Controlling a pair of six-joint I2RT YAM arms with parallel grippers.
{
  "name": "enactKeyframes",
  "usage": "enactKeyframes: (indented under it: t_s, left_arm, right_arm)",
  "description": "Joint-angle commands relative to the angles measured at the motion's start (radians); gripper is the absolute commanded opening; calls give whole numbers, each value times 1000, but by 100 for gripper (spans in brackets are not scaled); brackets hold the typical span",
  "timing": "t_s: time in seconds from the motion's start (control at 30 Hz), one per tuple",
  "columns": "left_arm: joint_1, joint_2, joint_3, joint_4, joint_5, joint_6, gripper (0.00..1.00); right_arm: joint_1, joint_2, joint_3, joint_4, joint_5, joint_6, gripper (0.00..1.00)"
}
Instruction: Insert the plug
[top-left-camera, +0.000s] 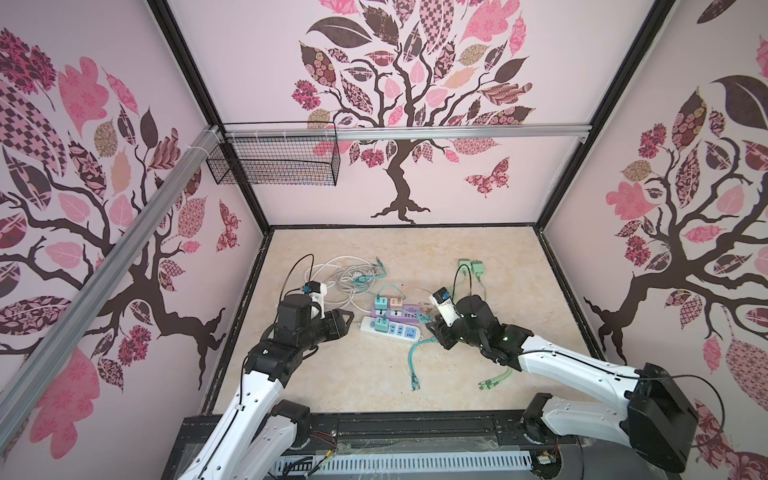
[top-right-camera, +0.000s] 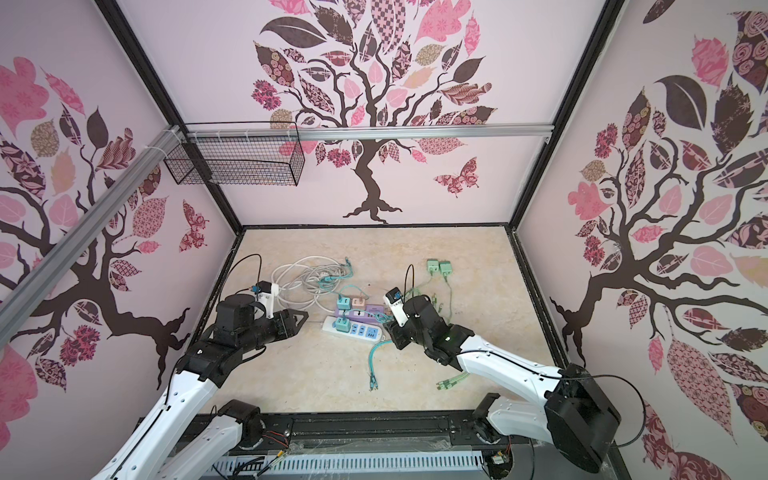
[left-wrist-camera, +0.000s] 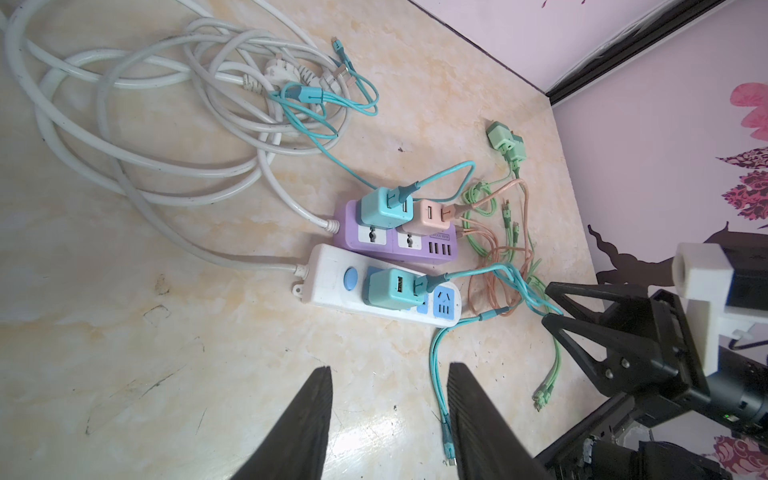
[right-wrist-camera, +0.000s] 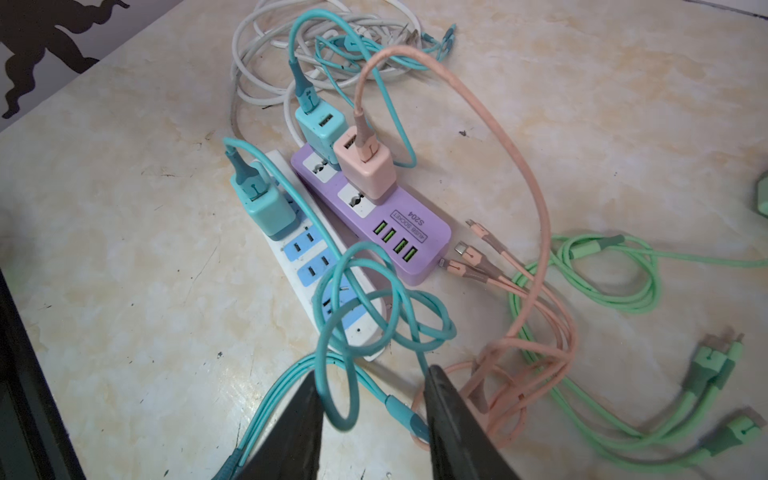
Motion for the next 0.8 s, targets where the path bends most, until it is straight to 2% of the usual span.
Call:
enactKeyframes:
  t_s: [0.0,0.2,0.3,0.5,0.77]
  left_arm:
    - [4,-3,22,-17,-8,22,49]
    - [5,-8,33,-21,-8,27,49]
    - [5,-13,36,-24,-10,30,49]
    - [4,-22,32,-24,-11,27,49]
    - [5,-28,22,-14,-4,19,49]
  right_arm:
    - [-3,31,50,17,-61,-45,40]
    - [-2,74,94,-30,-155,-35,13]
    - [-3,68,105,-55,-175,-3,6]
    - [14,23,137,-73,-233,125,2]
    - [110,110,247,-137,-182,221,7]
